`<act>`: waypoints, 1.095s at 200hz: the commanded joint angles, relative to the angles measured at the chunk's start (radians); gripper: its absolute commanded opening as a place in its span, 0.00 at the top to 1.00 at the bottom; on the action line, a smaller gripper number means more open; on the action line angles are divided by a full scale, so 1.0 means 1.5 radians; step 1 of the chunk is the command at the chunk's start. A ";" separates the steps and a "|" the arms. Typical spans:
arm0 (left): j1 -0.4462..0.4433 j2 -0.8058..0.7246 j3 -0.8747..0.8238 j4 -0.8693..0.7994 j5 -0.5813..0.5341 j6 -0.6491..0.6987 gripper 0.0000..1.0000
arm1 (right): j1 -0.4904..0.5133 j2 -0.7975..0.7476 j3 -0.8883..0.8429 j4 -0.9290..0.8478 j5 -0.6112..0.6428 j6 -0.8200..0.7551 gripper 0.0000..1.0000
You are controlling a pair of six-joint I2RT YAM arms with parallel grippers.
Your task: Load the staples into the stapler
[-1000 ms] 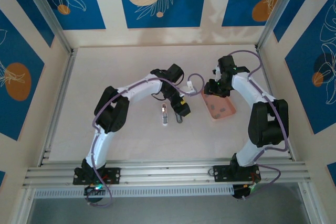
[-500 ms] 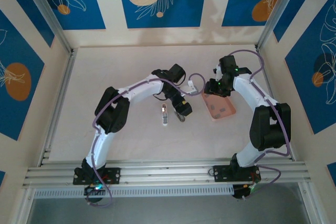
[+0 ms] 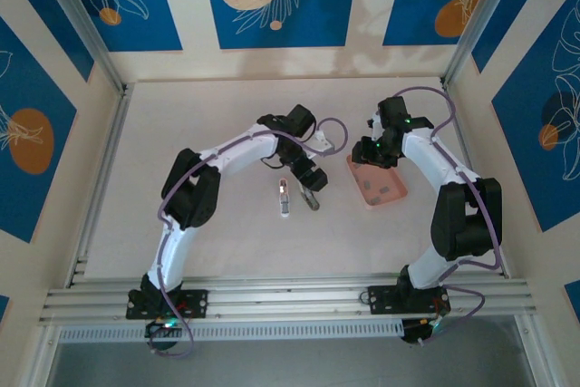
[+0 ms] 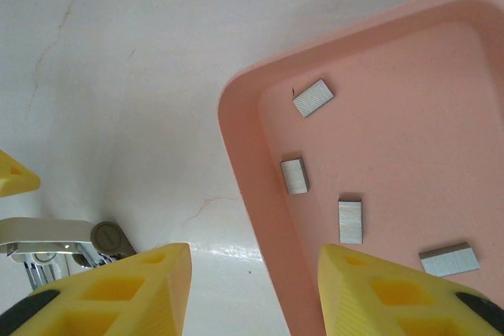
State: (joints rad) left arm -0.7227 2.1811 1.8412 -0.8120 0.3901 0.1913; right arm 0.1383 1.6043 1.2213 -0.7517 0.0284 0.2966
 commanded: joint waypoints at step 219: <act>-0.018 0.003 0.028 -0.151 0.171 0.086 0.19 | 0.022 -0.034 0.010 -0.002 -0.011 -0.013 0.54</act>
State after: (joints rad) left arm -0.7383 2.1815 1.8778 -0.9997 0.5671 0.2726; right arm 0.1562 1.6024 1.2213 -0.7521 0.0257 0.2962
